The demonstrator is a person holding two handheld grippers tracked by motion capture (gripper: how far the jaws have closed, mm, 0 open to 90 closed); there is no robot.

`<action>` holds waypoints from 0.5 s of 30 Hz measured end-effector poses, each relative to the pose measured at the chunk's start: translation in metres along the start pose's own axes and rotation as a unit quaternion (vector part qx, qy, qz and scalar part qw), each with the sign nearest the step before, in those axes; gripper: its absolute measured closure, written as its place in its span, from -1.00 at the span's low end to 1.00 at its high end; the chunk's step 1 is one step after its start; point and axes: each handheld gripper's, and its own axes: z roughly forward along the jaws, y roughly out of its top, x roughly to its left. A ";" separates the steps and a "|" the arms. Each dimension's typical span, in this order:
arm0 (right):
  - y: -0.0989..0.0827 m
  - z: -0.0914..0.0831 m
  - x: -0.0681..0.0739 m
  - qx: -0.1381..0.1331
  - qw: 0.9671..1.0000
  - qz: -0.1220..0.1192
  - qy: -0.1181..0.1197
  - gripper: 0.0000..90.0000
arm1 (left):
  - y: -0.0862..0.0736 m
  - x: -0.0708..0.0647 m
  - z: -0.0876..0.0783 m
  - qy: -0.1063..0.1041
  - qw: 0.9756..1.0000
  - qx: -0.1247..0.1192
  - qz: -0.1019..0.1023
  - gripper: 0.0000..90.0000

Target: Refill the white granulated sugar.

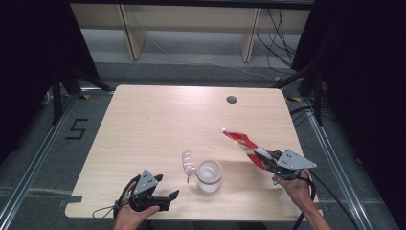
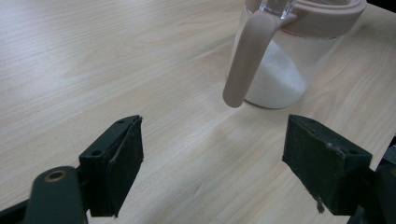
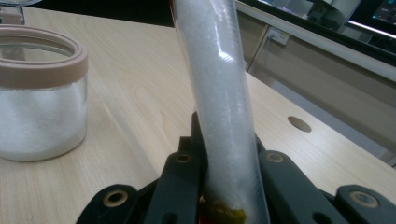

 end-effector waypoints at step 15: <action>-0.024 0.004 -0.013 -0.009 0.999 0.043 -0.002 0.84 | -0.001 -0.002 0.000 0.000 1.000 -0.002 -0.006 -0.56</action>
